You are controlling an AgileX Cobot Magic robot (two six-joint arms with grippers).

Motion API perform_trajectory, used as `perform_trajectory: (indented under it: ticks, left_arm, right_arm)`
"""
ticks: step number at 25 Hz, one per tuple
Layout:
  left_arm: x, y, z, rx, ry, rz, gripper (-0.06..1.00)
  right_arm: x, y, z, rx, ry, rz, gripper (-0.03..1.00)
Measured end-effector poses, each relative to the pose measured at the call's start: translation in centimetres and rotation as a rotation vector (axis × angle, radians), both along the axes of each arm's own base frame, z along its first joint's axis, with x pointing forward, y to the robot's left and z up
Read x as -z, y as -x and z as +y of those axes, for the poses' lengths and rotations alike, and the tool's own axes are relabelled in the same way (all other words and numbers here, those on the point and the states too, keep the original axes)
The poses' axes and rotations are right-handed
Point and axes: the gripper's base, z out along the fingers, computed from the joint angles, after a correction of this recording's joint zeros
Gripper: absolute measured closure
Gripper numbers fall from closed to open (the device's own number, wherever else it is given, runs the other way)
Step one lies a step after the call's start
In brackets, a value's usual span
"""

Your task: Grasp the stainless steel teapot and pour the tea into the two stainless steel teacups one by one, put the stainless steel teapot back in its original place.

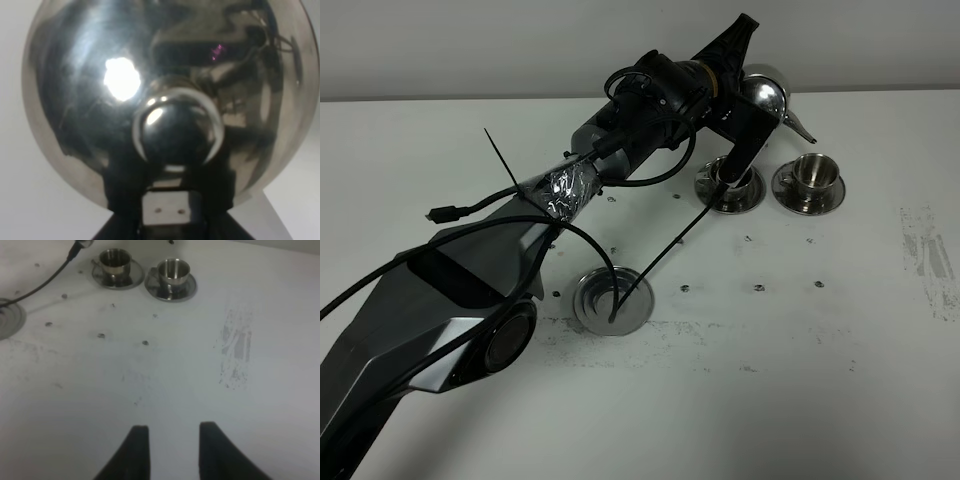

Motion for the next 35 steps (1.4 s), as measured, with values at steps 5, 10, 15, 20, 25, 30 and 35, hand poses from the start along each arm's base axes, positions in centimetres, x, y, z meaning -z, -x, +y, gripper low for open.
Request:
perform_trajectory:
  ticks: [5,10,15,20,25,30,35]
  left_arm:
    - [1.2,0.0,-0.1,0.034,-0.026,-0.022,0.76]
    - [1.6,-0.1,-0.4,0.033,0.019,-0.032,0.76]
    - [1.4,-0.2,-0.5,0.036,0.038,-0.046,0.76]
    - [1.4,-0.1,-0.5,0.058,0.01,-0.064,0.76]
    - [1.4,-0.1,-0.6,0.069,-0.001,-0.073,0.76]
    - [1.4,0.0,-0.8,0.095,-0.025,-0.092,0.76]
    - [1.3,0.0,-1.0,0.104,-0.021,-0.103,0.76]
  right_arm:
    - [0.0,0.0,0.0,0.0,0.0,0.0,0.74]
    - [0.0,0.0,0.0,0.0,0.0,0.0,0.74]
    - [0.0,0.0,0.0,0.0,0.0,0.0,0.74]
    - [0.0,0.0,0.0,0.0,0.0,0.0,0.74]
    - [0.0,0.0,0.0,0.0,0.0,0.0,0.74]
    - [0.0,0.0,0.0,0.0,0.0,0.0,0.74]
    - [0.0,0.0,0.0,0.0,0.0,0.0,0.74]
